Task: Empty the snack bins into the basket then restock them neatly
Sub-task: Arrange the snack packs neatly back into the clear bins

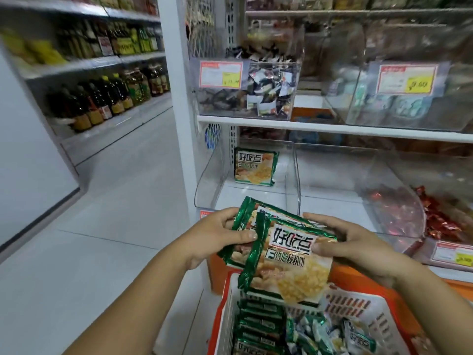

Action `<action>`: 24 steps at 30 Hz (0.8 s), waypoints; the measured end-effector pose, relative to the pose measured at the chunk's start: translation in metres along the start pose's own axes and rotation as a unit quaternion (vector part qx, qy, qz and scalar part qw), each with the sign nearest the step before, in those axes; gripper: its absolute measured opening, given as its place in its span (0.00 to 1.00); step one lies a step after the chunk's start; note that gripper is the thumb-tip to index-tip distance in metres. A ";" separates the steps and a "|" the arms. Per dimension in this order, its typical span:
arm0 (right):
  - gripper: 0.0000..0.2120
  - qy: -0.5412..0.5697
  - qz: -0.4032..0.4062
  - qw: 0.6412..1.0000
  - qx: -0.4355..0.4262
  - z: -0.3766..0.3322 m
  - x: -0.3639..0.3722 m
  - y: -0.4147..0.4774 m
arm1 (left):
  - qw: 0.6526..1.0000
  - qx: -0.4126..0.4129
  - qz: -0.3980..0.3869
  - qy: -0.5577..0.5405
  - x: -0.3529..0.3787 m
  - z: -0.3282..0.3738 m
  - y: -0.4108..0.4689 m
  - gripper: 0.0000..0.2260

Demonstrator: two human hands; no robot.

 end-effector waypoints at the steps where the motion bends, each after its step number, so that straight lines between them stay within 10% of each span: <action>1: 0.34 -0.014 0.015 1.000 -0.012 -0.009 -0.001 0.005 | 1.000 0.006 0.020 -0.008 -0.009 0.005 -0.002 0.18; 11: 0.12 -0.067 0.180 0.977 -0.093 -0.074 -0.007 0.129 | 0.936 0.065 0.342 -0.055 -0.126 0.018 -0.027 0.06; 17: 0.18 -0.399 0.135 0.905 -0.058 -0.068 0.006 0.223 | 0.947 0.046 0.305 -0.094 -0.136 0.014 -0.011 0.05; 24: 0.20 -0.520 0.134 0.844 0.010 -0.036 -0.007 0.283 | 0.967 0.029 0.234 -0.097 -0.125 0.016 0.011 0.07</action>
Point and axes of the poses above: each hand's wrist, its own y-axis towards the middle knuckle, its own x-axis out of the palm, z = x × y, the point moved 5 cm from there along y, towards the middle knuckle, and after that the axes turned 9 degrees about -x, right-handed, at the moved point
